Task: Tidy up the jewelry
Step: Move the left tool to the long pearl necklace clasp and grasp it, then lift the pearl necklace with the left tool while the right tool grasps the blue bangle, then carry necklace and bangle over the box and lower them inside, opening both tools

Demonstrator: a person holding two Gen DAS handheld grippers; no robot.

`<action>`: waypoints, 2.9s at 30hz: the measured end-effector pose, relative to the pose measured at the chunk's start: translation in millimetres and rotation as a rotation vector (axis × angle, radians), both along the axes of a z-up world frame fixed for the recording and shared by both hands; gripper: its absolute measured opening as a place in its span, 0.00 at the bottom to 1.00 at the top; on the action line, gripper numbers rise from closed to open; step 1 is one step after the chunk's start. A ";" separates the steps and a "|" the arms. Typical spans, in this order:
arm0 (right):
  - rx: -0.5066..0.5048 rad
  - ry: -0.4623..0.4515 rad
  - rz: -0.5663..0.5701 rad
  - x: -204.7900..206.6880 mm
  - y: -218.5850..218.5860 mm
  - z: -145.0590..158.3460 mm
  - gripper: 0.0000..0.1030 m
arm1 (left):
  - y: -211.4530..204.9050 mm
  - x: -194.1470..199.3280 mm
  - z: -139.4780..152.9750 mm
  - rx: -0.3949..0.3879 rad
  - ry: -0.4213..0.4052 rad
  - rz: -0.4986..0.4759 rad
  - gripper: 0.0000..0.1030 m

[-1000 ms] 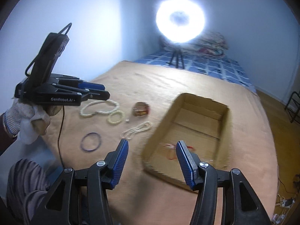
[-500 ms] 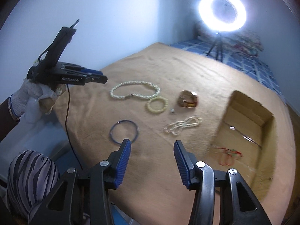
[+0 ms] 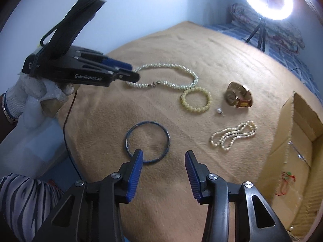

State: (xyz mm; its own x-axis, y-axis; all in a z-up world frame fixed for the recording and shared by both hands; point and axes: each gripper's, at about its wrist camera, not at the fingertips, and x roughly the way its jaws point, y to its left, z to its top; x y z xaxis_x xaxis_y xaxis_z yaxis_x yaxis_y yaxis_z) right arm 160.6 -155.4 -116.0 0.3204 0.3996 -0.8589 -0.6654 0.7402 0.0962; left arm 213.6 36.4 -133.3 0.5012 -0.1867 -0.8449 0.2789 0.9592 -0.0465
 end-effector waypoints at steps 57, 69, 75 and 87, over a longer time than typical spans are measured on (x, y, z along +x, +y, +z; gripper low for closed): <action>-0.012 -0.047 -0.064 -4.6 20.0 0.3 0.01 | 18.5 -4.1 39.9 -0.088 -0.145 0.088 0.05; -0.017 -0.167 -0.081 -7.7 6.2 27.5 0.01 | 15.2 -14.0 85.2 -0.094 -0.230 0.077 0.05; -0.003 -0.193 -0.104 -10.4 -10.9 41.9 0.01 | 5.0 -18.0 108.9 -0.091 -0.272 0.052 0.05; 0.060 -0.262 -0.171 -19.7 -52.2 81.4 0.01 | -26.3 -30.2 159.0 -0.114 -0.350 -0.022 0.05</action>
State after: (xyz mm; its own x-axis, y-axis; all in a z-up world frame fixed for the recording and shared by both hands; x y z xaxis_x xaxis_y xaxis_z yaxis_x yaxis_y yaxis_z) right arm 140.9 -207.6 -34.5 0.5943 0.3683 -0.7150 -0.5395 0.8419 -0.0147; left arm 183.5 10.1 25.7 0.7508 -0.2837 -0.5965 0.3177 0.9469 -0.0505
